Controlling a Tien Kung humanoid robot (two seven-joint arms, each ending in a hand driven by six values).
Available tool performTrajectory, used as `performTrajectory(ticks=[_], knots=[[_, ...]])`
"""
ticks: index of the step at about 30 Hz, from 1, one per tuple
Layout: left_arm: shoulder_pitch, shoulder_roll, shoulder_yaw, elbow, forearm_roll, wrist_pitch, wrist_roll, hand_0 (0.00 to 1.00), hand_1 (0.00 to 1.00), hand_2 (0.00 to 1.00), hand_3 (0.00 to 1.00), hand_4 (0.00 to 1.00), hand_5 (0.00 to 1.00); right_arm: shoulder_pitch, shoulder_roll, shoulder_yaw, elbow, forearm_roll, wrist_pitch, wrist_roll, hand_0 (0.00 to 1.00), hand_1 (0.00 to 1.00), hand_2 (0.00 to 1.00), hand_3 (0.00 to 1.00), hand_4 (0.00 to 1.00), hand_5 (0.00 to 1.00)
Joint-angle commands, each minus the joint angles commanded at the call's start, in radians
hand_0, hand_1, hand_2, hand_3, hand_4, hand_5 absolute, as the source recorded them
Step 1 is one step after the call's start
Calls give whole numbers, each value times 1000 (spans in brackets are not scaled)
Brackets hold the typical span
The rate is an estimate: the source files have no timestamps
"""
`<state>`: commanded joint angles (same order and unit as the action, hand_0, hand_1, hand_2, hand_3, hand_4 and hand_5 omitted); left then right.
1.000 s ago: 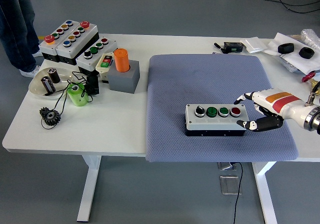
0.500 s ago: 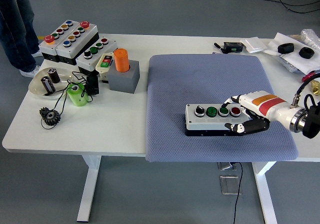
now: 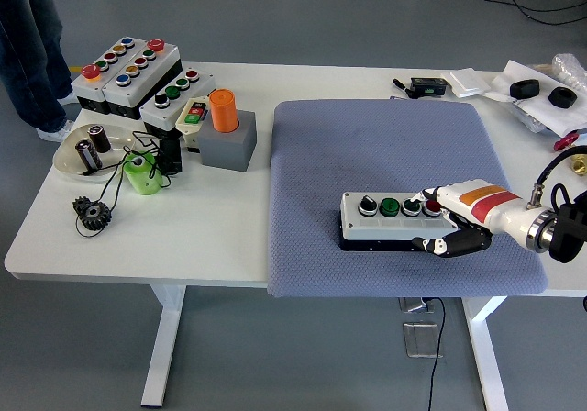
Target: Pick up the button,place it on the desk,press the button,press the button
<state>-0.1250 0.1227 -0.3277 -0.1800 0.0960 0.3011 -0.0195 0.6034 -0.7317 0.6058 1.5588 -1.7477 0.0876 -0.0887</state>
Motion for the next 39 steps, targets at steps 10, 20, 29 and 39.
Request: performTrajectory(ticks=[10,20,29,39], knots=[[1,-1,-8,0,11,0,3,651,710,703,493,322,998,-30,-20,127,54,-4,-7,2,66,2,42,764,709,626],[5,0,-13,0,21,0,3,651,710,703,494,325,998,-105,-17,320,14,219,-82,37,539,457,567,850,712,647],[6,-2,-28,0,40,2,7,651,710,704,494,325,998,-174,-8,472,-84,596,-188,150,862,778,857,909,710,631],[11,-5,-29,0,46,2,12,652,711,704,499,325,998,-226,-9,583,-157,1023,-266,207,936,870,917,905,707,639]])
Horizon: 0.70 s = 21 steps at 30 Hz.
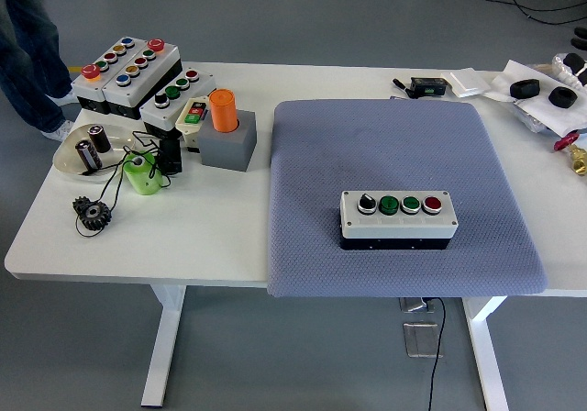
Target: Pick up the button,place it on the desk,press the button,press the button
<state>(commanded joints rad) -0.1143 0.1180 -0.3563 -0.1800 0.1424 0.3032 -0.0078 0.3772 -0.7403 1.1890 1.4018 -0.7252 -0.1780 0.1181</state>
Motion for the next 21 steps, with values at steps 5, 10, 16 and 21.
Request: performTrajectory(ticks=[5,10,16,21], knots=[[-3,-1,14,0,-14,-2,-3,653,712,708,500,325,998,-23,0,35,-20,208,-5,-2,932,865,917,903,708,637],[-6,-2,7,0,-9,-2,-1,653,712,707,503,325,998,-31,0,44,-19,390,1,-6,932,862,913,895,704,644],[-9,-3,20,0,-22,-3,-3,654,712,708,507,325,998,-30,4,51,-24,399,14,-15,932,862,912,885,705,640],[-10,-3,25,0,-30,-3,-6,654,712,708,507,325,998,-30,4,49,-24,394,20,-22,932,862,912,885,705,640]])
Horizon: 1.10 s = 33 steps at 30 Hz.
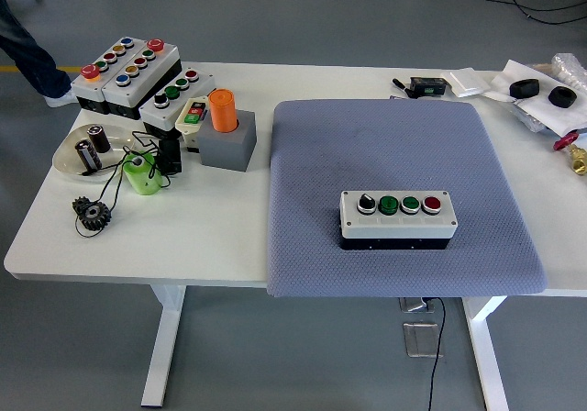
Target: Pick up the button,place it on the desk,press the button,press the button
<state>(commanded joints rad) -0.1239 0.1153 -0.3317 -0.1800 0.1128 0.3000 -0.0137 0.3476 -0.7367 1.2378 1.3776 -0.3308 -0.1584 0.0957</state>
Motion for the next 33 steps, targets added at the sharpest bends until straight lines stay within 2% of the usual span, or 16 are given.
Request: performTrajectory(ticks=[12,24,30,31,33], knots=[[-2,1,6,0,-6,-1,-3,655,712,710,508,323,998,2,3,-3,-7,-2,0,-10,934,860,906,879,681,628],[-2,0,12,0,-13,-1,-3,654,712,710,511,322,998,3,6,-1,-17,10,-21,-19,932,856,902,877,675,635],[-1,-1,15,0,-14,-1,-3,654,712,710,511,323,998,-1,8,5,-31,8,-21,-43,932,853,896,875,669,640],[-2,0,20,0,-18,-2,-3,653,712,710,512,323,998,-2,9,8,-36,17,-20,-48,901,828,881,871,656,647],[-2,0,21,0,-19,-2,-4,653,712,710,512,323,998,-4,9,10,-44,25,-17,-51,901,828,881,871,656,647]])
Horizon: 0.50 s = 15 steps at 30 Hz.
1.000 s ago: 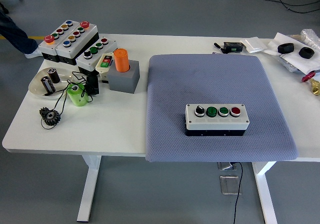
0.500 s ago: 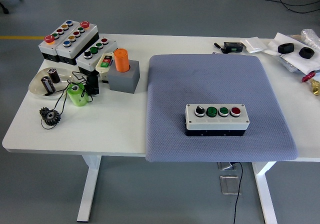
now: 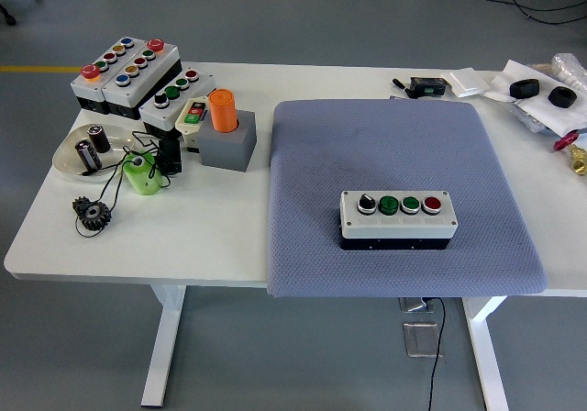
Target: Pick up the button,place it on the desk,press the button,press the button
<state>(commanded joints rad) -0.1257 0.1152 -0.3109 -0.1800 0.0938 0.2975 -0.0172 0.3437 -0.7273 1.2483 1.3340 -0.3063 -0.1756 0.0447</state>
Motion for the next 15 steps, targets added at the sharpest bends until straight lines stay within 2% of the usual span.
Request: performTrajectory(ticks=[7,13,15], knots=[[0,0,-7,0,7,0,2,653,711,710,512,323,998,-1,6,16,-43,-10,57,-10,867,807,855,847,643,657],[3,-1,-16,0,20,0,5,652,711,707,511,324,998,-4,29,43,-113,-55,172,-17,858,794,830,822,634,663],[4,-2,-21,0,27,0,7,652,711,707,511,324,998,-5,34,48,-127,-69,190,-12,858,794,830,822,634,663]])
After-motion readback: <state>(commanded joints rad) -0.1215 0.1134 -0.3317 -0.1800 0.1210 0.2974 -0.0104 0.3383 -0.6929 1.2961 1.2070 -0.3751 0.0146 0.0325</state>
